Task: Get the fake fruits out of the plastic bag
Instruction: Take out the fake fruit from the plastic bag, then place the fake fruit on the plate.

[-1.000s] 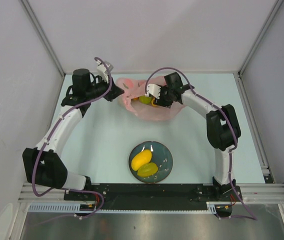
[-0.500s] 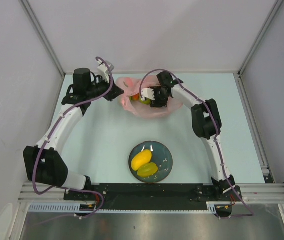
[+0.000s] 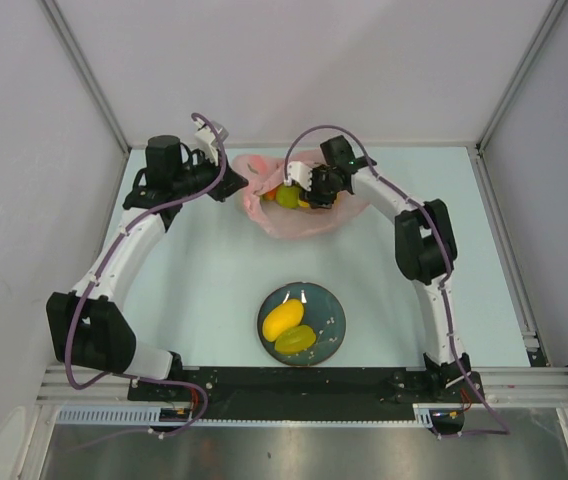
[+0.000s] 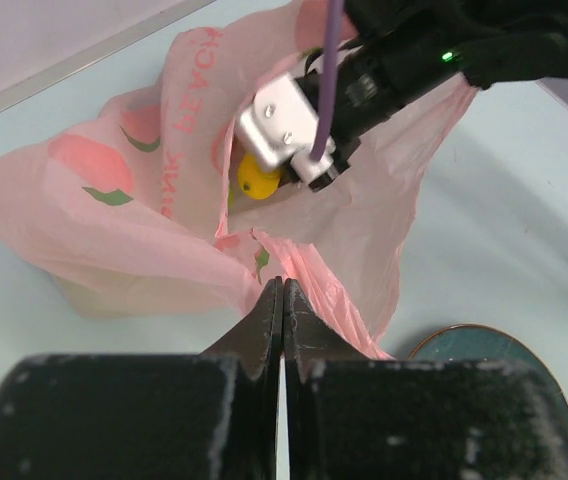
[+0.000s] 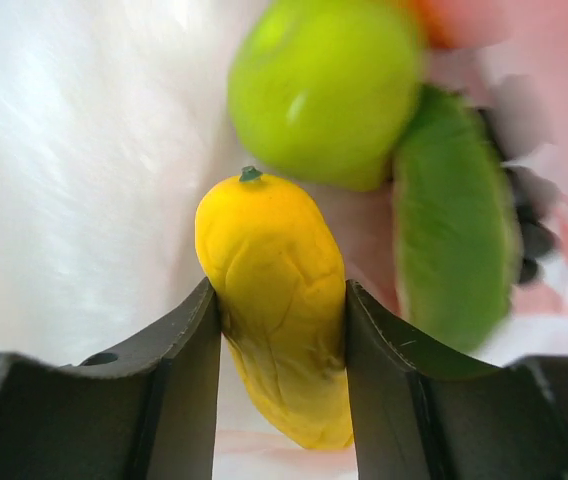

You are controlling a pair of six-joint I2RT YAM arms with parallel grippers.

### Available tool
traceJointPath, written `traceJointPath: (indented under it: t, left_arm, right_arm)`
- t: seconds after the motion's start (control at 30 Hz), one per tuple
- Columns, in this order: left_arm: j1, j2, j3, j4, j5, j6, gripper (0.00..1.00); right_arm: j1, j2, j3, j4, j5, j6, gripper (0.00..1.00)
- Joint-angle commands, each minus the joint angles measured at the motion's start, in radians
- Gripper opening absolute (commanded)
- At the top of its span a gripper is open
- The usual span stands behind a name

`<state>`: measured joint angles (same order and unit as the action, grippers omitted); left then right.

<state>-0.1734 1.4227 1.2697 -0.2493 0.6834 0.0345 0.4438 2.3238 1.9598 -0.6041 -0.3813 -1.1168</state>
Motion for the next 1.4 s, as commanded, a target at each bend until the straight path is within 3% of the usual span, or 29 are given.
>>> traceJointPath:
  t: [0.0, 0.3, 0.63, 0.8, 1.1, 1.37]
  left_arm:
    - [0.003, 0.004, 0.017, 0.045, 0.015, -0.007, 0.00]
    - [0.002, 0.024, 0.020, 0.067, 0.022, -0.027, 0.00]
    - [-0.021, 0.035, 0.031, 0.068, 0.022, -0.027, 0.00]
    - [-0.037, 0.036, 0.026, 0.065, 0.019, -0.028, 0.00]
    - [-0.052, 0.022, 0.007, 0.061, 0.021, -0.028, 0.00]
    - [-0.054, -0.028, -0.027, 0.036, 0.005, -0.001, 0.00]
  right_arm:
    - [-0.001, -0.245, -0.053, 0.084, -0.116, 0.270, 0.17]
    - [-0.007, -0.431, -0.168, 0.043, -0.237, 0.656, 0.15]
    - [0.024, -0.702, -0.522, -0.066, -0.350, 0.729, 0.10]
    - [0.042, -0.727, -0.634, -0.091, -0.380, 0.811, 0.08]
    - [0.159, -0.627, -0.664, -0.094, -0.347, 0.661, 0.08]
    - [0.260, -0.537, -0.647, -0.022, -0.315, 0.661, 0.09]
